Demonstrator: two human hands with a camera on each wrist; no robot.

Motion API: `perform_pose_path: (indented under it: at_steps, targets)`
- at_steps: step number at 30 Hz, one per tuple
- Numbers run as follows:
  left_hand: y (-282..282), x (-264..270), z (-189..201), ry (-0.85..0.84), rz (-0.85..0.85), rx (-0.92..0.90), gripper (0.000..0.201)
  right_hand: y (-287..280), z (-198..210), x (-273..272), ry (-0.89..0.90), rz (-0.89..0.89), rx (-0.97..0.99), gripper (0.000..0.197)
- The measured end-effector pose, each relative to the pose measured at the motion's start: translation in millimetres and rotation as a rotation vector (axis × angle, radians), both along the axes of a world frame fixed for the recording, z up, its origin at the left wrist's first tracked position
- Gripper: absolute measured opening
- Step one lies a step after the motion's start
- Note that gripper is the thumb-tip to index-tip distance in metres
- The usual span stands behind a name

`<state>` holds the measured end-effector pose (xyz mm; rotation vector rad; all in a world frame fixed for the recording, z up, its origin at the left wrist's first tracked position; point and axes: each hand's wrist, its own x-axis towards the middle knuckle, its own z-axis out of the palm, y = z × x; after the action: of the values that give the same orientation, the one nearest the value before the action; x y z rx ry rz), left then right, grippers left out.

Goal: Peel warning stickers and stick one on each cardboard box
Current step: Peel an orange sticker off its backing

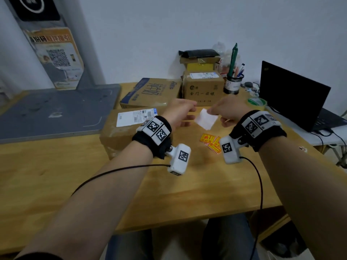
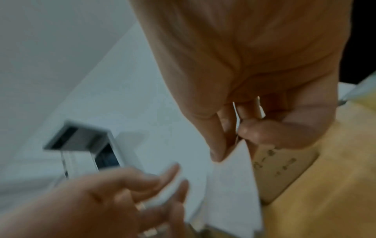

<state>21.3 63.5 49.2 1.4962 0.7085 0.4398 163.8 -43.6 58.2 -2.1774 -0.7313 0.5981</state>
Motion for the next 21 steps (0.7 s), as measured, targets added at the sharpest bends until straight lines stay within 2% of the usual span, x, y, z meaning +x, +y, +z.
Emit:
perform_pose_path:
  at_steps: [3, 8, 11, 13, 18, 21]
  targets:
    - [11.0, -4.5, 3.8, 0.012, 0.016, 0.012, 0.008, 3.5, 11.4, -8.4, 0.103, -0.022, 0.197, 0.012]
    - [25.6, -10.4, 7.4, -0.036, 0.030, 0.029, 0.011, 13.3, 23.9, -20.0, 0.177, 0.006, 0.320, 0.013]
    - [32.1, -12.5, 8.3, -0.068, 0.094, 0.060, 0.015, 20.3, 25.2, -24.2, 0.108, -0.013, 0.365, 0.003]
    - [36.5, -13.4, 8.0, -0.076, 0.125, 0.066, 0.016, 23.8, 23.9, -24.8, 0.006, -0.025, 0.387, 0.007]
    - [40.3, -12.9, 5.9, -0.093, 0.135, 0.049, 0.011, 28.5, 21.0, -32.9, -0.060, 0.084, 0.326, 0.002]
    - [38.7, -8.6, 3.0, -0.105, 0.111, 0.029, 0.018, 29.5, 20.6, -31.5, -0.071, 0.084, 0.320, 0.020]
